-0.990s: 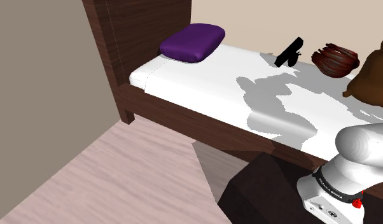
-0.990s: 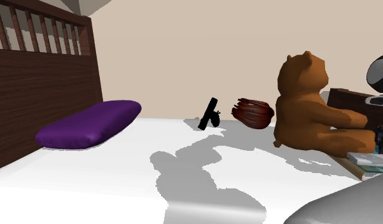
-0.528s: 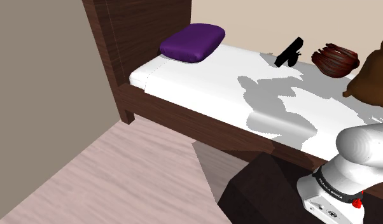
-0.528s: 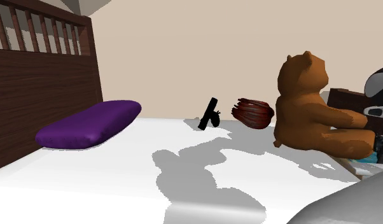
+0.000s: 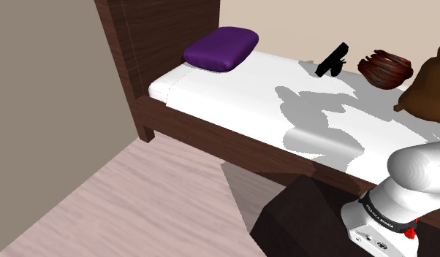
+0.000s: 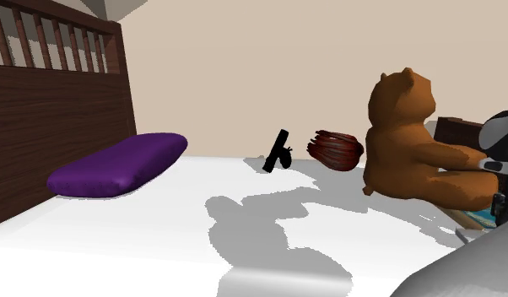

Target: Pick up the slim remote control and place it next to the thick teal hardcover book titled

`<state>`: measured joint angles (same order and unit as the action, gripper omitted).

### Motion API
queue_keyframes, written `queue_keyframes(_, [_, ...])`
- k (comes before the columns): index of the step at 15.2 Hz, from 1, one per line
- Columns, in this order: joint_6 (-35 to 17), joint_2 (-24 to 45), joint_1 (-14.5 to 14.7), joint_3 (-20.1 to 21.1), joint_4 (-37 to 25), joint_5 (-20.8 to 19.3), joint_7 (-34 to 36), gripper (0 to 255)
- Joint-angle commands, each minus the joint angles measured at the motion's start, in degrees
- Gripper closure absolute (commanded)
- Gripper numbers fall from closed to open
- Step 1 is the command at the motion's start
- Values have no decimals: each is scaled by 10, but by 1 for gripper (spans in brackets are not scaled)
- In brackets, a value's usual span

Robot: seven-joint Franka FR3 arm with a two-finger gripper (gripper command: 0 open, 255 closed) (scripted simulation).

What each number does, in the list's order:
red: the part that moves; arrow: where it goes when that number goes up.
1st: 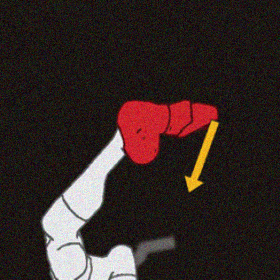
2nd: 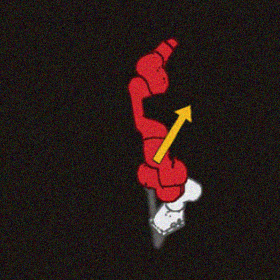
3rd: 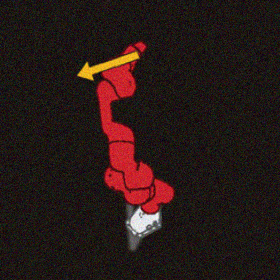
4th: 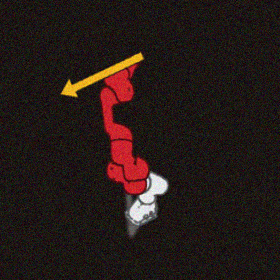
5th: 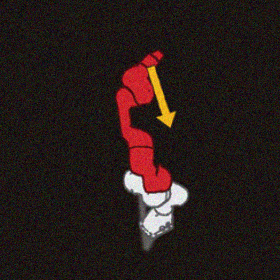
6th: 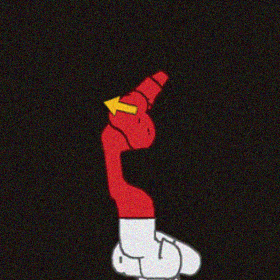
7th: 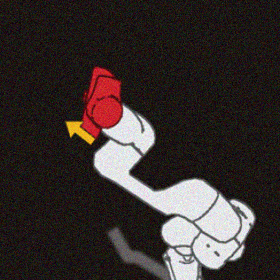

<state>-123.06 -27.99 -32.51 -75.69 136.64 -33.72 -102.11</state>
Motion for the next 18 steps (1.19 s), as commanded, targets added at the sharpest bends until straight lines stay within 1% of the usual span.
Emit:
queue_keyframes(1, [-19, 9, 16, -22, 6, -1, 0, 255])
queue_keyframes(2, [-26, 12, 22, -30, 8, -1, 0, 255])
queue_keyframes(9, [-26, 12, 22, -30, 8, -1, 0, 255])
queue_keyframes(10, [-24, 11, 19, -26, 8, -1, 1, 0])
queue_keyframes(12, [-24, 12, 23, -29, 6, 0, 0, 0])
queue_keyframes(14, [-22, 11, 19, -26, 7, -1, 1, 0])
queue_keyframes(15, [-24, 8, 24, -31, 8, -5, 3, 0])
queue_keyframes(18, [41, -19, -21, 39, -18, 2, 4, 0])
